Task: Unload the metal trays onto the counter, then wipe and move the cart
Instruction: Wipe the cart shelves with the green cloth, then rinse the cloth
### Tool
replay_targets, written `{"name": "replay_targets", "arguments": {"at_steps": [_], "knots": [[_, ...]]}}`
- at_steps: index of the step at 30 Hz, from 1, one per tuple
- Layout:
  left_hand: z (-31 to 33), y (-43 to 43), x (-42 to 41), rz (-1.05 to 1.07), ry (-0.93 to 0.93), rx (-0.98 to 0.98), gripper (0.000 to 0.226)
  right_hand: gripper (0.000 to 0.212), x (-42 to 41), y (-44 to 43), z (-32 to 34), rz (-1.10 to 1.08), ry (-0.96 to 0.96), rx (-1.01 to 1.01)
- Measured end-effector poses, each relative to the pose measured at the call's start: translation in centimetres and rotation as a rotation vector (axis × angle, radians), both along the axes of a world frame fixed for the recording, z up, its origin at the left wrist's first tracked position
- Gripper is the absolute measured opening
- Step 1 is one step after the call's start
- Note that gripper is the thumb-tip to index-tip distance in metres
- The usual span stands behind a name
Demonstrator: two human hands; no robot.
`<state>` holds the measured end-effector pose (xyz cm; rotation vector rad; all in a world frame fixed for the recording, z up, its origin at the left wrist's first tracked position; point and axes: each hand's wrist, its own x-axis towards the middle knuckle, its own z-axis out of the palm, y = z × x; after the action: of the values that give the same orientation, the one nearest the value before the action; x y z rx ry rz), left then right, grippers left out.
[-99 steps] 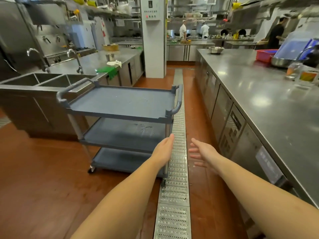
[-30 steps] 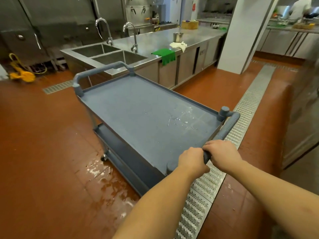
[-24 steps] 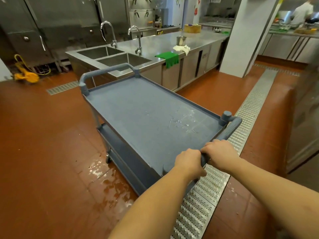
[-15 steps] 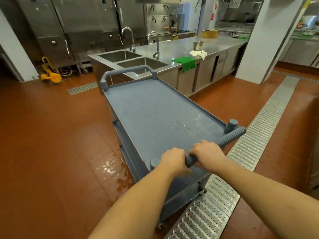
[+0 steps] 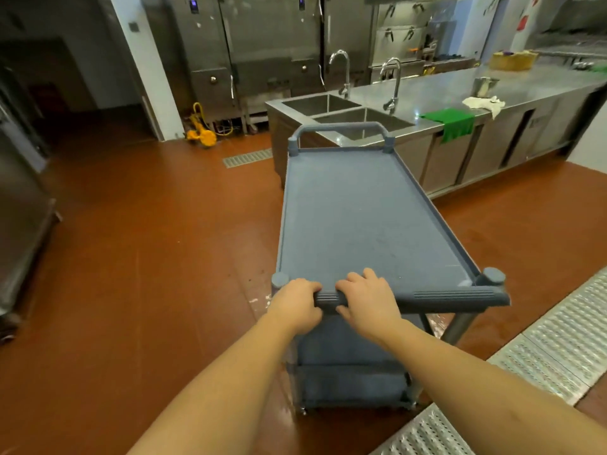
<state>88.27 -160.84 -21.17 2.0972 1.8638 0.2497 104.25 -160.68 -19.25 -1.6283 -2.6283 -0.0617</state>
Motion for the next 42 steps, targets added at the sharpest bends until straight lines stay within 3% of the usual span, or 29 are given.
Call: {"name": "replay_targets", "arguments": {"at_steps": [4, 7, 10, 14, 16, 18, 22, 32, 42], "knots": [[0.7, -1.0, -1.9, 0.062, 0.059, 0.0, 0.011, 0.036, -1.2, 0.1, -1.0, 0.079, 0.029, -0.011], [1.6, -0.9, -1.6, 0.087, 0.123, -0.017, 0.036, 0.058, 0.3, 0.4, -1.1, 0.03, 0.12, -0.111], [3.0, 0.0, 1.1, 0.09, -0.163, -0.024, 0.062, 0.062, 4.1, 1.4, -0.1, -0.132, 0.266, -0.144], [4.4, 2.4, 8.7, 0.172, -0.743, -0.109, 0.062, 0.058, 11.2, 3.6, 1.6, -0.38, 0.472, -0.127], [5.0, 3.5, 13.2, 0.188, -0.885, -0.157, 0.059, 0.069, 15.2, 4.5, 2.5, -0.465, 0.657, -0.138], [5.6, 4.8, 17.8, 0.176, -0.949, -0.209, 0.051, 0.065, 19.3, 5.2, 3.2, -0.544, 0.815, -0.133], [6.6, 7.5, 27.8, 0.174, -1.019, -0.332, 0.045, 0.066, 28.4, 6.9, 4.1, -0.706, 1.046, -0.242], [8.4, 13.3, 46.6, 0.154, -1.045, -0.302, 0.056, 0.076, 47.7, 10.8, 7.3, -0.862, 1.458, -0.376], [7.4, 21.1, 55.0, 0.153, -1.006, -0.298, 0.057, 0.075, 55.0, 17.6, 7.1, -0.808, 1.546, -0.392]]}}
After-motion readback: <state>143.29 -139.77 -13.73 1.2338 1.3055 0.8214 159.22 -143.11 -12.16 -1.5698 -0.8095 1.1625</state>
